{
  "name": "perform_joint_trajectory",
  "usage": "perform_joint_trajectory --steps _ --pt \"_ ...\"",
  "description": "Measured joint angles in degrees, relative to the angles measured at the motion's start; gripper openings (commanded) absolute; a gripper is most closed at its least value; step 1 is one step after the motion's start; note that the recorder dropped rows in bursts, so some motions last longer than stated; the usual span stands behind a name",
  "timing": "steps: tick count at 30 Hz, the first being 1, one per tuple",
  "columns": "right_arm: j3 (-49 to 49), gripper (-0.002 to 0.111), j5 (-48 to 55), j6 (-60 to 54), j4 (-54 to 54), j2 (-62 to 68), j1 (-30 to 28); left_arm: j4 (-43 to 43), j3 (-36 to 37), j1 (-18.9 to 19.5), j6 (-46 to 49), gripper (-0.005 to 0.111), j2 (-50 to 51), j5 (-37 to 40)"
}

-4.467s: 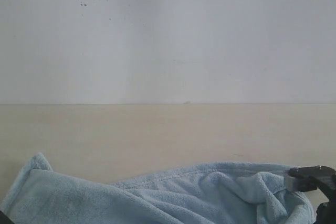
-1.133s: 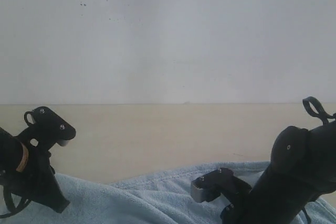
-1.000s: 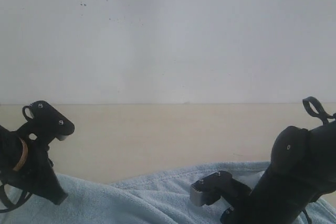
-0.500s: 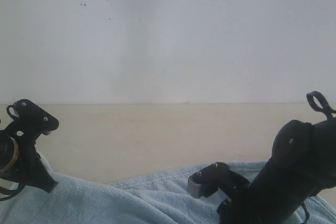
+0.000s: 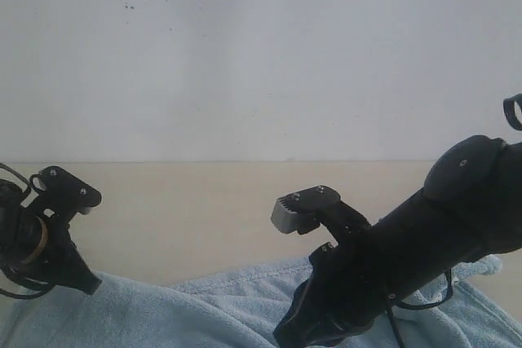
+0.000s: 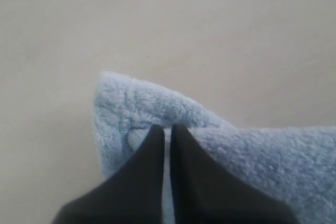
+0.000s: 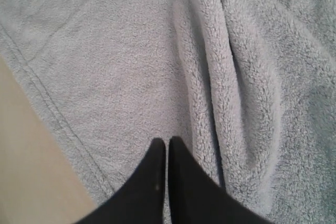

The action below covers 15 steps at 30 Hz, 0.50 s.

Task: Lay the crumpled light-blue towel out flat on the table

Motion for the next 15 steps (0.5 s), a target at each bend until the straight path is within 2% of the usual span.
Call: perform_joint_trajectory --steps 15 --pt "0.0 0.002 1.2 -3.9 4.2 0.0 0.0 0.8 -7.6 5.4 -2.0 0.004 8.0 -0.9"
